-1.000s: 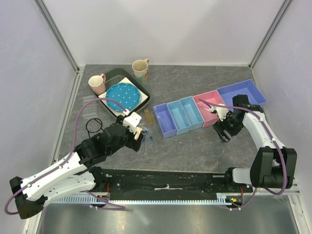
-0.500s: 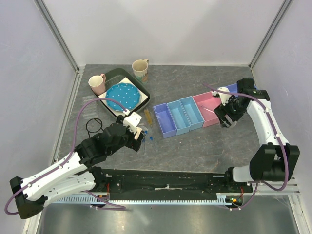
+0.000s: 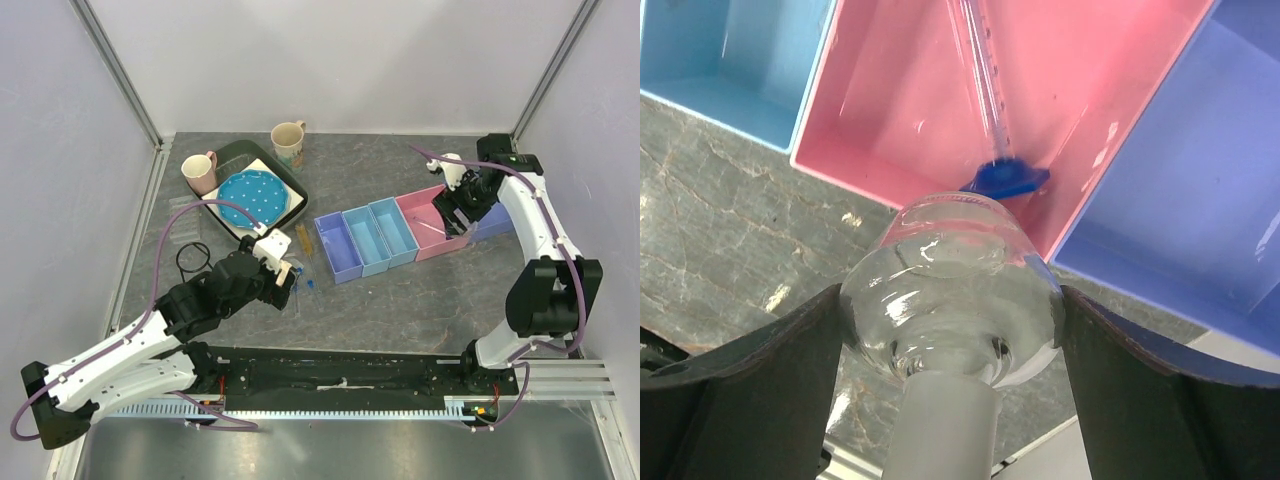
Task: Organize the chemistry lab equipment
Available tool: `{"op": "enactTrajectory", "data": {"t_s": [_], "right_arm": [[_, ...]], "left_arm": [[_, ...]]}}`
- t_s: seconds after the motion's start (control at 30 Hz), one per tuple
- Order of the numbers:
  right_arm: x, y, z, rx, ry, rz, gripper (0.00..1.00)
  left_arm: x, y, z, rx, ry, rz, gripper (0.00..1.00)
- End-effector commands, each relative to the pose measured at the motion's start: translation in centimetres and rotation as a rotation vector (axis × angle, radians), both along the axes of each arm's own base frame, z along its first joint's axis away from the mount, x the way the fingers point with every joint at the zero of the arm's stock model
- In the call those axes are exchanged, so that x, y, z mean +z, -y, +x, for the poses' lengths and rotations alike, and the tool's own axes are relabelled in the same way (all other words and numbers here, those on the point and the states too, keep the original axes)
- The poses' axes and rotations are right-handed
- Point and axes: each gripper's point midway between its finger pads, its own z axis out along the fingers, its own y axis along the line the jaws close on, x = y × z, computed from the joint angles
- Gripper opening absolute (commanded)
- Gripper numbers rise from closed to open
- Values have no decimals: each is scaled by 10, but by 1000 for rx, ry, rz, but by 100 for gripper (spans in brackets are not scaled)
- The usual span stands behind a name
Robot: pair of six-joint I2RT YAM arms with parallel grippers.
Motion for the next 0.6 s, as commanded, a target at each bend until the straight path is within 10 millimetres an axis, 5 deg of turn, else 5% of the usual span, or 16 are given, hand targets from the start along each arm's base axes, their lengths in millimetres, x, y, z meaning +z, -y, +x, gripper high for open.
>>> {"op": "enactTrajectory", "data": {"t_s": [0.0, 0.3, 0.57], "right_arm": [[13, -9, 27, 6, 60, 6, 56], [-1, -27, 75, 36, 98, -74, 57], [-35, -27, 119, -22, 92, -133, 57]], "left_arm": [[4, 2, 7, -5, 39, 1, 93], [1, 1, 10, 5, 40, 16, 93], [-1, -2, 13, 19, 46, 27, 93]]}}
